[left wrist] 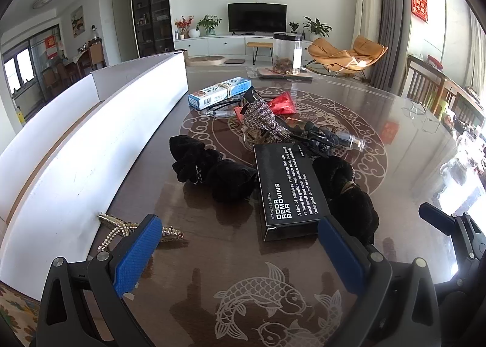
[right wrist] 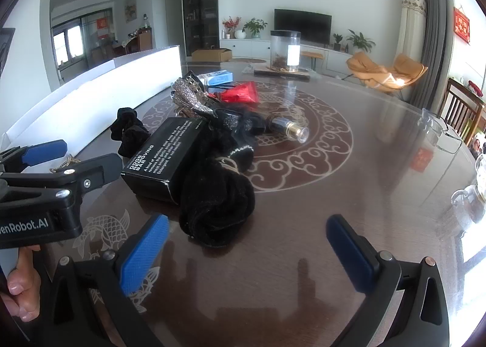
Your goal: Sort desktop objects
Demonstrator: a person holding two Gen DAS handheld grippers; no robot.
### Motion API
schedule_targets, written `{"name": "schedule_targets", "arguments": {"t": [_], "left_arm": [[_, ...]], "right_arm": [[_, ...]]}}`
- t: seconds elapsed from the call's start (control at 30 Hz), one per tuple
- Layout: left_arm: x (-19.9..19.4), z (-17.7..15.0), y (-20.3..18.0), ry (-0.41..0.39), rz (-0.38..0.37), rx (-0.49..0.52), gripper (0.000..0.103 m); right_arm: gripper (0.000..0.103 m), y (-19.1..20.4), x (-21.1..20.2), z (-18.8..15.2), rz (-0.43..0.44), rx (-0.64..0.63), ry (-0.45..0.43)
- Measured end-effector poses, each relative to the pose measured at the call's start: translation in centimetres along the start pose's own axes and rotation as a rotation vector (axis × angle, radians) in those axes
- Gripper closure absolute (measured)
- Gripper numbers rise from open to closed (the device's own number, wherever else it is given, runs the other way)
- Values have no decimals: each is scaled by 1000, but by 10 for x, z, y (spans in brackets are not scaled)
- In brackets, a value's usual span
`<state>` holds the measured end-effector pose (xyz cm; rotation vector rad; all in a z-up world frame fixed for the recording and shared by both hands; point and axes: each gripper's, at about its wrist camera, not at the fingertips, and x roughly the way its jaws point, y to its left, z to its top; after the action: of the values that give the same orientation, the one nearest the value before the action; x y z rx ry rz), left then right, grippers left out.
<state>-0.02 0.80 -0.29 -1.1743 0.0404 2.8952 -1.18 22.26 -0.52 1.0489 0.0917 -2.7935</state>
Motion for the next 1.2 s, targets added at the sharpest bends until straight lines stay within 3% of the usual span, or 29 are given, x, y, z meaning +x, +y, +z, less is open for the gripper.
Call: {"name": "schedule_targets", "arguments": {"t": [1.2], "left_arm": [[-2,0,1,14,-2,13,0]], "right_arm": [[0,0,2,1,15,20,6]]}}
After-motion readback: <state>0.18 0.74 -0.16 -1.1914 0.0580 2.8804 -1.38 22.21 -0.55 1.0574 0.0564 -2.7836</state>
